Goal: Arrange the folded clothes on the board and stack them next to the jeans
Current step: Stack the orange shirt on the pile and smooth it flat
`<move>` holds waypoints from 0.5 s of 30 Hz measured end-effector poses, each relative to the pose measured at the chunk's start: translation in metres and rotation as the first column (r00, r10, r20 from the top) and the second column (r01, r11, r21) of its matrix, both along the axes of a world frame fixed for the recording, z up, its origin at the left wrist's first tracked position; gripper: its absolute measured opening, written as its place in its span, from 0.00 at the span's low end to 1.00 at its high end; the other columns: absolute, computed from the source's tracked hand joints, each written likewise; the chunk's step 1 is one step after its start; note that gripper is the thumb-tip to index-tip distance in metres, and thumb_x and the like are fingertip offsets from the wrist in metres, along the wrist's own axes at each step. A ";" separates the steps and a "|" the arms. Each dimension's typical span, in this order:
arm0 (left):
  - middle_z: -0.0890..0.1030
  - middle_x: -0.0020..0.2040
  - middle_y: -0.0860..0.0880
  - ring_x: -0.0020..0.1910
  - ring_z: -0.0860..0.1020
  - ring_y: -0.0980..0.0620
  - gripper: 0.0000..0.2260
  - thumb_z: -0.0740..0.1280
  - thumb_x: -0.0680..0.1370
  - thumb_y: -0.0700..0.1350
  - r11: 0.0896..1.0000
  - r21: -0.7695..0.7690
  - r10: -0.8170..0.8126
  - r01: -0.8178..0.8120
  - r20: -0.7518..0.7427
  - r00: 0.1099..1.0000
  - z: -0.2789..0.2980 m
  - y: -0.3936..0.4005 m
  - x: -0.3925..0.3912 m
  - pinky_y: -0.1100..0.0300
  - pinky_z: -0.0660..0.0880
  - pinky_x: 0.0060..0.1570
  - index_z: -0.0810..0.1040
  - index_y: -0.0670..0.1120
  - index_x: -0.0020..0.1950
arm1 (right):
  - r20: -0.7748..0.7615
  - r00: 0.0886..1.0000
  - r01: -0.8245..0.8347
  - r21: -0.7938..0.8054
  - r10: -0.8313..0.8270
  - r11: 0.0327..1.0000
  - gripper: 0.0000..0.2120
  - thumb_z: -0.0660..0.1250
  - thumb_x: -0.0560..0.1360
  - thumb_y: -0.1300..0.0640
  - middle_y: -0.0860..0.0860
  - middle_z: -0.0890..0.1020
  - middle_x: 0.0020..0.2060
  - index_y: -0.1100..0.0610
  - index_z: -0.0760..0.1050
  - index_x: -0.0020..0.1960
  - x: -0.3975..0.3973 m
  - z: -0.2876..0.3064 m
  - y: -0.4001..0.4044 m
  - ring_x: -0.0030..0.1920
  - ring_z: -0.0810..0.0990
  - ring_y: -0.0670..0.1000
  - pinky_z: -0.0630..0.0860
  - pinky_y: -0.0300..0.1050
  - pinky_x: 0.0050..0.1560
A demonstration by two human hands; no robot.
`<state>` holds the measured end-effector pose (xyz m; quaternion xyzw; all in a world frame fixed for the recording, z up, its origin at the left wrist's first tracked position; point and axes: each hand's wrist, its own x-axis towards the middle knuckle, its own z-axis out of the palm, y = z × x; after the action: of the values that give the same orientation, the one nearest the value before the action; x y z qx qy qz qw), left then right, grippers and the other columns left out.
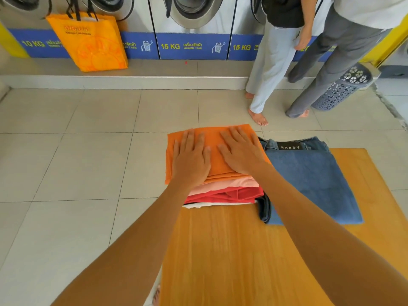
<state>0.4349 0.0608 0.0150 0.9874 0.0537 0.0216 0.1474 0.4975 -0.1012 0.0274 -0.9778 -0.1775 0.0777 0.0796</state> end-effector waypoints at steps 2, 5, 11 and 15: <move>0.50 0.81 0.47 0.80 0.46 0.47 0.28 0.42 0.83 0.60 0.999 -0.009 0.033 -0.033 0.033 0.999 -0.007 0.011 -0.004 0.45 0.43 0.77 0.49 0.50 0.82 | -0.075 0.992 0.103 0.022 -0.101 0.994 0.30 0.44 0.80 0.35 0.46 0.49 0.82 0.41 0.50 0.81 0.005 -0.002 -0.018 0.81 0.47 0.52 0.46 0.67 0.76; 0.48 0.82 0.46 0.80 0.45 0.46 0.28 0.42 0.84 0.58 0.981 -0.130 0.150 -0.147 0.010 0.989 -0.008 0.015 -0.004 0.42 0.47 0.77 0.48 0.47 0.81 | -0.263 0.927 0.307 0.118 -0.268 0.944 0.32 0.46 0.80 0.34 0.55 0.60 0.79 0.43 0.46 0.80 0.003 -0.002 -0.043 0.76 0.62 0.62 0.59 0.69 0.72; 0.71 0.68 0.37 0.64 0.72 0.37 0.29 0.52 0.83 0.60 0.803 -0.337 0.482 -0.492 -0.120 0.868 -0.004 0.025 -0.025 0.43 0.75 0.58 0.60 0.40 0.75 | 0.051 0.873 0.454 0.275 -0.485 0.847 0.24 0.56 0.81 0.42 0.61 0.77 0.59 0.62 0.72 0.63 -0.017 0.002 -0.042 0.60 0.75 0.63 0.72 0.57 0.53; 0.76 0.60 0.39 0.55 0.78 0.38 0.28 0.52 0.82 0.63 0.806 -0.295 0.484 -0.514 -0.173 0.858 -0.006 0.038 -0.026 0.44 0.78 0.51 0.67 0.41 0.68 | -0.299 0.813 0.577 0.293 -0.500 0.762 0.31 0.52 0.81 0.38 0.61 0.77 0.63 0.62 0.72 0.67 0.001 0.016 -0.042 0.62 0.76 0.64 0.72 0.59 0.60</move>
<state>0.4089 0.0986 0.0093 0.8993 0.3205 0.0059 0.2975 0.4981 -0.1430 0.0431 -0.9407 0.1101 0.1159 0.2992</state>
